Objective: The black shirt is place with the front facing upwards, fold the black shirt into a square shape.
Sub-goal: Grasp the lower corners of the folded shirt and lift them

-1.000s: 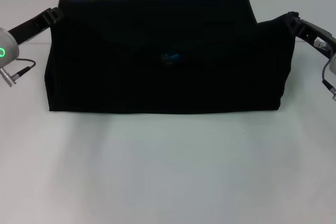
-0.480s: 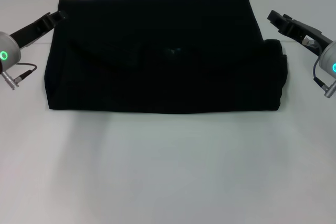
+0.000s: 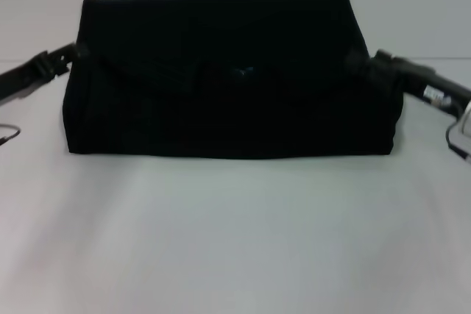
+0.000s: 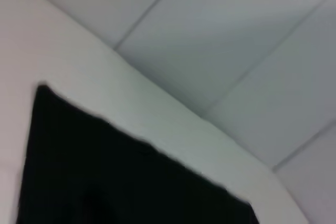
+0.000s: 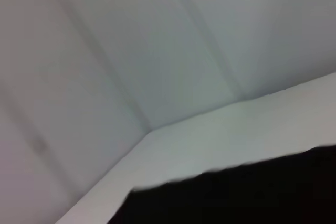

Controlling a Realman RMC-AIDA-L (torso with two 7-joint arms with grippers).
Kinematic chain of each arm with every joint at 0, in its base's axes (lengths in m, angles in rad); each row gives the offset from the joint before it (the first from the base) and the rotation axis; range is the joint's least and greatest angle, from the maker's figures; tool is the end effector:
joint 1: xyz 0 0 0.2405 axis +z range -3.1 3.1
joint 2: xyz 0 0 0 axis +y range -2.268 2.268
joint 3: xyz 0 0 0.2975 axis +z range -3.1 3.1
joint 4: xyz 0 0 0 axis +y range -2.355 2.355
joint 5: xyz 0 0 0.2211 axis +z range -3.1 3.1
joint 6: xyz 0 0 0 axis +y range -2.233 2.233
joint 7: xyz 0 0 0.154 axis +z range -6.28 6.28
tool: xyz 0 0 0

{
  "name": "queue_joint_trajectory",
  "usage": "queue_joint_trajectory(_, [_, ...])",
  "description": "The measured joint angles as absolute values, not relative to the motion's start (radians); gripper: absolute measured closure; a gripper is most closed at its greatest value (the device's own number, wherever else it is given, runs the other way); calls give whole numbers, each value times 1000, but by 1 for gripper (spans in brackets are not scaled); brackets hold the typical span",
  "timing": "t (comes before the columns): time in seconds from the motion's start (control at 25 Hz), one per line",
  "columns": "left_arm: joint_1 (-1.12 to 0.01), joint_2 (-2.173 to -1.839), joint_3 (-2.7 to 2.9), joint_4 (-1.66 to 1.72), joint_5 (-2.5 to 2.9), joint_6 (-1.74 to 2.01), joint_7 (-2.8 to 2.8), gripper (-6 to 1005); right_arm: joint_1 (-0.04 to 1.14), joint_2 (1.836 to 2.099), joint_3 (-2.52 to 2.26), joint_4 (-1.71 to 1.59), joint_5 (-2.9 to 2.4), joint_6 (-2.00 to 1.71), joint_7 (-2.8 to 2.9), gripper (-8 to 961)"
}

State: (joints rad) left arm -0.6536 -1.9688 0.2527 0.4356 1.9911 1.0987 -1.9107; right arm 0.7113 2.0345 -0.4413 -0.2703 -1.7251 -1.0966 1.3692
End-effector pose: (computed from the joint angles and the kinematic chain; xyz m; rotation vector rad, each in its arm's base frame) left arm -0.3553 0.4476 0.0492 -1.7793 -1.4631 -0.9707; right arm 0.2977 0.4506 -0.0259 -2.0926 1.0316 0.9417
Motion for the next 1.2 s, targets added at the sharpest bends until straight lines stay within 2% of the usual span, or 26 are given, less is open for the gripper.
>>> queue_joint_trajectory(0.08, [-625, -1941, 336, 437, 1993, 1118, -1975, 283, 684, 2019, -525, -279, -1726, -1180, 1369, 170])
queue_joint_trajectory(0.16, [-608, -1929, 391, 441, 1993, 1112, -2009, 284, 655, 2015, -606, -299, -1726, -1254, 1365, 140])
queue_joint_trajectory(0.36, [-597, -1922, 468, 443, 2026, 1088, -2021, 285, 600, 2016, -775, -335, -1727, -1343, 1357, 94])
queue_joint_trajectory(0.84, [-630, -1952, 552, 442, 2059, 949, -2018, 287, 557, 2033, -930, -342, -1729, -1380, 1294, 97])
queue_joint_trajectory(1.2, [-634, -1984, 553, 441, 2060, 861, -1993, 289, 556, 2034, -926, -337, -1728, -1376, 1295, 97])
